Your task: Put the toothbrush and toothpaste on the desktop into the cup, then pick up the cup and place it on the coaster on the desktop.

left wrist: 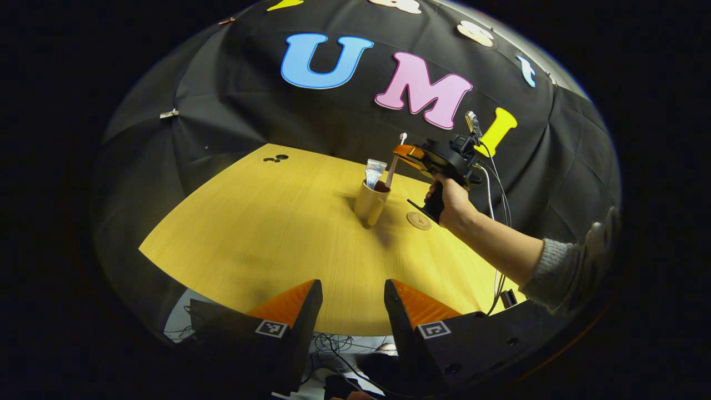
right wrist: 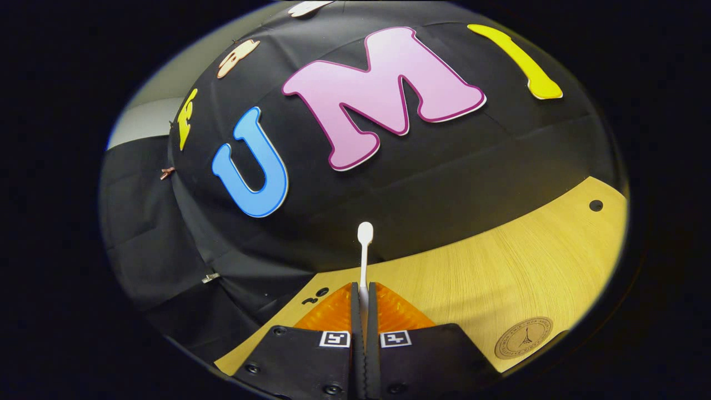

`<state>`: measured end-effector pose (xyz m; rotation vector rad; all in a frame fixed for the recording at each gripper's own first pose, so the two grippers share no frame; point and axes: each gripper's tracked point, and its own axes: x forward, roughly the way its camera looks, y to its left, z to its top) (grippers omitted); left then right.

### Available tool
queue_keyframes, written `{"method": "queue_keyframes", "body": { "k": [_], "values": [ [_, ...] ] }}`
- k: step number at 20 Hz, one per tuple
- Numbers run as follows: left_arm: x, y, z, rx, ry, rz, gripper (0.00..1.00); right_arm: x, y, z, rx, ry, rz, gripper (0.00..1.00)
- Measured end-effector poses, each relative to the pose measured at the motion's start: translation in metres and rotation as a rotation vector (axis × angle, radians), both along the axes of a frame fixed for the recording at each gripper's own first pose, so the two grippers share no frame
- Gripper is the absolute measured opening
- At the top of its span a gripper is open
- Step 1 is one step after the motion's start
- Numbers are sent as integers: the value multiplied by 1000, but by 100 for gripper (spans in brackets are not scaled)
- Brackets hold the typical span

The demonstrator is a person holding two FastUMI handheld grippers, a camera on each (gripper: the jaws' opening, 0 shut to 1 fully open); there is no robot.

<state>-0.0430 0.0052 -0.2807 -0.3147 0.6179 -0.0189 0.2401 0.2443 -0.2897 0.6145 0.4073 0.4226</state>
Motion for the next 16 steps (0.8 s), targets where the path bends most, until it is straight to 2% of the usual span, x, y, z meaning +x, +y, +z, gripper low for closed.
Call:
{"method": "queue_keyframes", "body": {
  "k": [7,10,13,16],
  "values": [
    [23,-2,-20,-27,11,25,70,4,13,-43,-51,-8,11,5],
    [31,-1,-24,-32,11,40,70,-3,19,-56,-116,-31,38,5],
    [36,-3,-27,-32,17,44,70,-13,20,-59,-162,-58,68,7],
    [40,-7,-31,-18,20,34,70,-25,20,-61,-151,-41,97,10]
  ]
}}
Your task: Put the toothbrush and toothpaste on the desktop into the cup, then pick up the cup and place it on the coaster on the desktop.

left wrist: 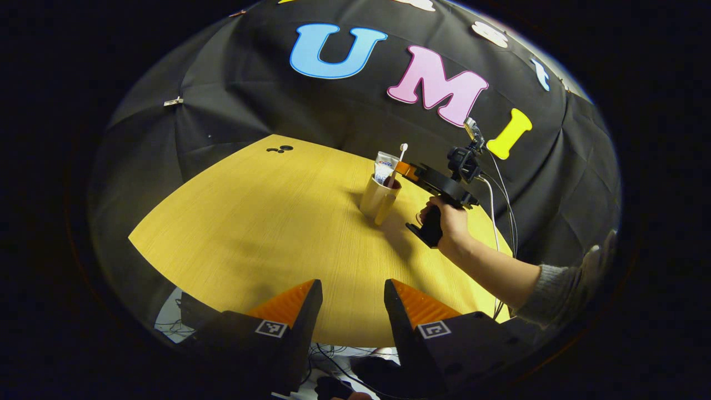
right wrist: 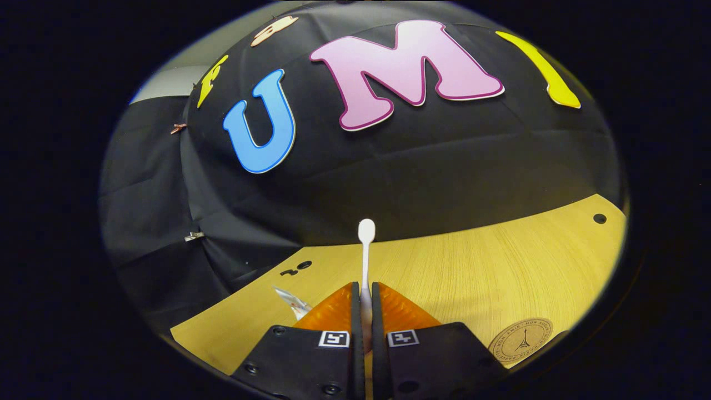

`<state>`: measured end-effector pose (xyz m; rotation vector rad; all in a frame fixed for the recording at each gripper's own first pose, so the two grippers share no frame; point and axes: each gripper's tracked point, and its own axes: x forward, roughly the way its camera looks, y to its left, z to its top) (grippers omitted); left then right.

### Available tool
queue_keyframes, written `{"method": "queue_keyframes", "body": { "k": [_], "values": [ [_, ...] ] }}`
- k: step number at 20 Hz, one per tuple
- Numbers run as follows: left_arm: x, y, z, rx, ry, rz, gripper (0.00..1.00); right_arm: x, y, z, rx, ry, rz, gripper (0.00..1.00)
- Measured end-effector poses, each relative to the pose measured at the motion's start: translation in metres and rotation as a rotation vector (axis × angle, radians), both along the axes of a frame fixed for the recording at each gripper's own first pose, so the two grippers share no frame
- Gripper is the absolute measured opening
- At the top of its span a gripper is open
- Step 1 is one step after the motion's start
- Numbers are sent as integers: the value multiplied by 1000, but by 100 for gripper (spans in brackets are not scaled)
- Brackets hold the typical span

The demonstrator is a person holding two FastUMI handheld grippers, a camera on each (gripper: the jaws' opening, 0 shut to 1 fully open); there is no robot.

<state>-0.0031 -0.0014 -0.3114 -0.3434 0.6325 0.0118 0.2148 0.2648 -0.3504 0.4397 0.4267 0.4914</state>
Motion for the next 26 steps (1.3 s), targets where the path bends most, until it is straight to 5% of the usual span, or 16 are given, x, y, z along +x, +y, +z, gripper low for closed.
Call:
{"method": "queue_keyframes", "body": {
  "k": [3,4,5,10,11,12,14,15,16,17,26],
  "values": [
    [11,-5,-3,6,1,-12,70,-14,-1,-3,-8,21,26,13],
    [17,-6,-2,6,-1,-17,70,-19,0,-3,-6,31,37,0],
    [22,-7,-1,8,-4,-20,70,-24,0,-3,-6,41,40,16],
    [45,-11,-1,28,2,-19,70,-50,-6,0,24,115,63,33],
    [50,-11,-2,28,8,-18,70,-55,-7,1,30,128,66,34],
    [56,-13,-4,31,14,-16,70,-61,-9,2,32,139,73,19],
    [67,-18,-5,34,26,-24,70,-72,-13,4,42,171,78,24],
    [73,-21,-5,32,31,-32,70,-79,-15,5,52,190,77,44],
    [78,-25,-5,31,35,-42,70,-84,-18,7,61,205,77,27],
    [84,-29,-6,35,39,-54,70,-89,-22,9,65,220,75,44],
    [147,-50,-15,125,118,-167,70,-140,-78,12,64,323,70,44]
  ]
}}
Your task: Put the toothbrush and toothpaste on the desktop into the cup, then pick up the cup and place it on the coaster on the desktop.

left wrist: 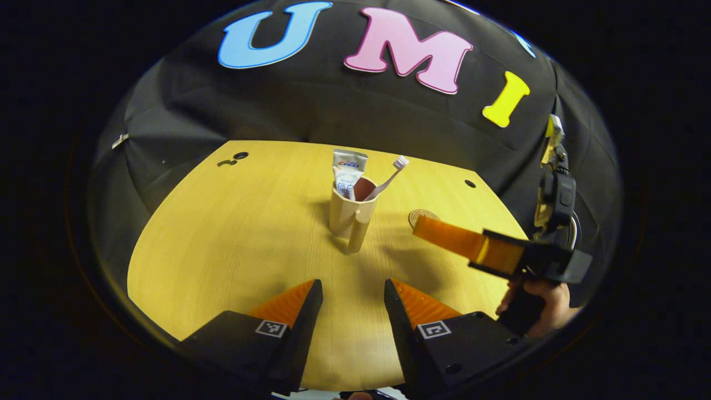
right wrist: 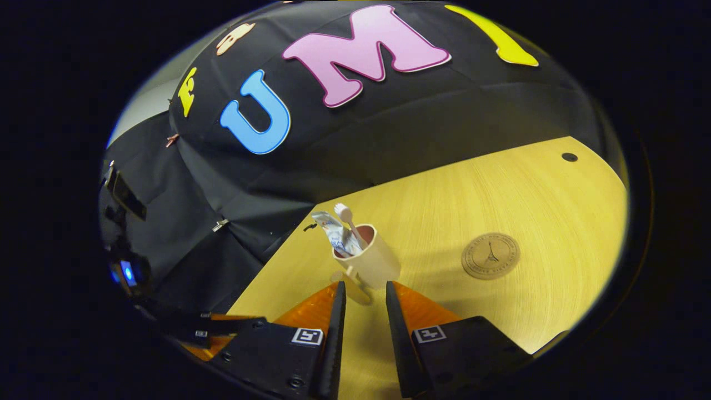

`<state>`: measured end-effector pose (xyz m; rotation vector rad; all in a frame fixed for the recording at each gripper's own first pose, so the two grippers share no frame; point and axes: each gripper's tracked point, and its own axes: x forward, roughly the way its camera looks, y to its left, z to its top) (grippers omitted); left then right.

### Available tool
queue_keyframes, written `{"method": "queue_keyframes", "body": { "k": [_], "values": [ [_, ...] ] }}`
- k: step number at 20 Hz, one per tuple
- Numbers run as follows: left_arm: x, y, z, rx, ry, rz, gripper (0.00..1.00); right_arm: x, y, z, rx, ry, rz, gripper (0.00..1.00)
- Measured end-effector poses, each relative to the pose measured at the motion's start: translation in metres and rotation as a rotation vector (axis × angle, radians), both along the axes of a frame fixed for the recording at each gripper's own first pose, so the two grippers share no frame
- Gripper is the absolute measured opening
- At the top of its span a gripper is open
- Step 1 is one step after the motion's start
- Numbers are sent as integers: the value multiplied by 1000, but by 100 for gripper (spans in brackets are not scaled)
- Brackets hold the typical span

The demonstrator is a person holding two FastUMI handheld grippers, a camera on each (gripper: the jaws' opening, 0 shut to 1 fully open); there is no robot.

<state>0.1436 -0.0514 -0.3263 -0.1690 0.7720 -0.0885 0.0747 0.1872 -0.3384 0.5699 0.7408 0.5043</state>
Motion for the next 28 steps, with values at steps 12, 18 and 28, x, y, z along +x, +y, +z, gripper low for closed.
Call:
{"method": "queue_keyframes", "body": {
  "k": [12,18,28],
  "values": [
    [81,-10,-35,86,154,-11,70,-61,-80,-34,-17,121,12,44],
    [112,-7,-54,100,240,27,70,-64,-104,-49,-32,146,15,45],
    [137,-6,-73,137,312,48,45,-62,-123,-62,-32,174,20,44]
  ]
}}
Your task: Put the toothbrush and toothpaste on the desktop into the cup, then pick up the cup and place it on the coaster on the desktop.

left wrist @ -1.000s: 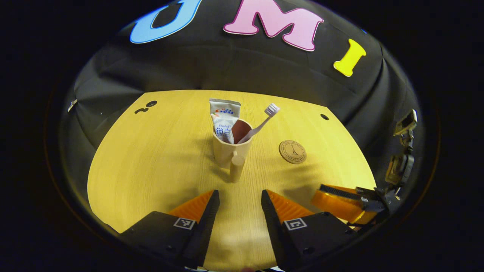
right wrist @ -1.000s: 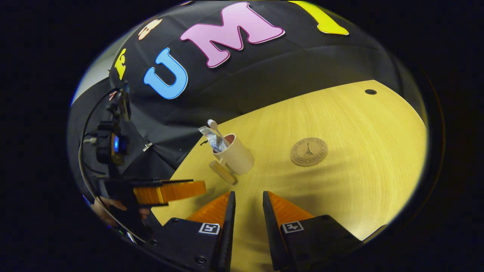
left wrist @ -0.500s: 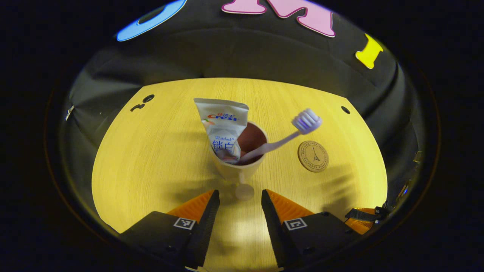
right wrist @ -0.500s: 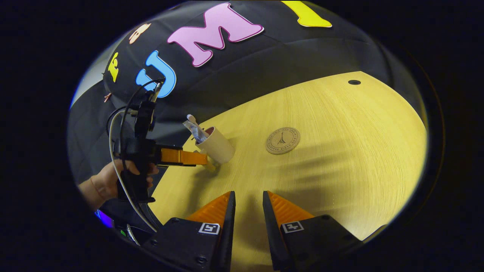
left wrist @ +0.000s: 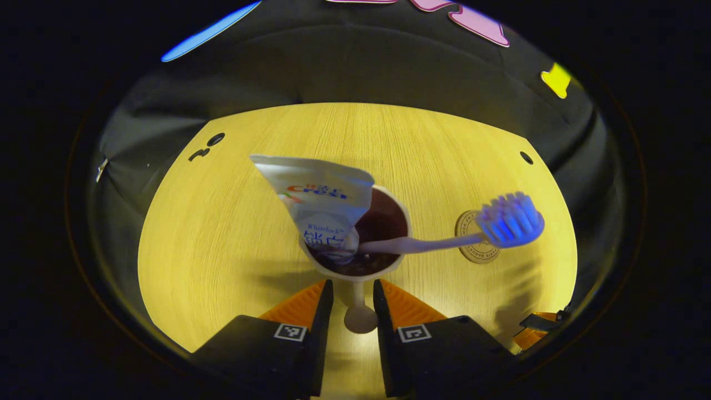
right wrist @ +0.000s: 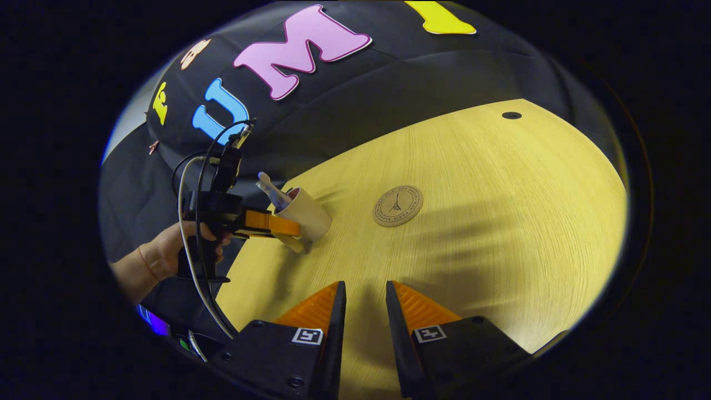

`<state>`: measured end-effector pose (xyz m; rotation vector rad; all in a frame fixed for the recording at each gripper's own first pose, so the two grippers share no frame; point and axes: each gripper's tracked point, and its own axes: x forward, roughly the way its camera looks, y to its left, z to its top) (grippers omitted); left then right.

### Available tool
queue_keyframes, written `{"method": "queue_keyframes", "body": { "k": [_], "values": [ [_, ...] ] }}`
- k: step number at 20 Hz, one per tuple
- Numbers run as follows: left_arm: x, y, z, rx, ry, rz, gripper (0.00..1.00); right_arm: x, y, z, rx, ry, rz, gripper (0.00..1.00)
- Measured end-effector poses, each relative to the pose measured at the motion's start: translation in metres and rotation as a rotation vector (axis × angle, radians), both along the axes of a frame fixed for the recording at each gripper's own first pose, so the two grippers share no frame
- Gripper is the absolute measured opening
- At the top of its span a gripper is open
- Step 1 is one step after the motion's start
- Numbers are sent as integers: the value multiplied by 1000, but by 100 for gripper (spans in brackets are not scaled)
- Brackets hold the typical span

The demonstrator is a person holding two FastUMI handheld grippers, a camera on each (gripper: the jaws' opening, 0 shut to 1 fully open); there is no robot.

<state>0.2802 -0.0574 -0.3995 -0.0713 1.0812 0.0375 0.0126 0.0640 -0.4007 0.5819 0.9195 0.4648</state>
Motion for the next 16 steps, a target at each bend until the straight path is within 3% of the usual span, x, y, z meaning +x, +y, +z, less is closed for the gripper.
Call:
{"method": "queue_keyframes", "body": {
  "k": [1,3,4,7,8,11,12,13,16],
  "values": [
    [2,0,-1,7,4,-1,39,-1,0,0,-1,1,6,44],
    [3,0,-2,11,2,-2,37,-2,-2,2,-2,-2,8,44],
    [3,0,-2,4,1,-1,30,-4,-2,3,-3,-2,9,44],
    [2,0,-2,-9,-6,1,30,-8,2,4,-1,-1,20,44],
    [2,0,-3,-9,-5,0,24,-9,3,4,-2,-2,22,44],
    [1,1,-2,-13,-16,7,22,-10,6,6,0,-4,25,44],
    [0,1,-1,-14,-17,10,17,-10,7,7,1,-5,25,44],
    [-1,1,1,-14,-19,13,22,-10,6,7,0,-6,24,44],
    [-1,1,6,-2,-33,-1,21,-9,6,7,0,-5,20,44]
  ]
}}
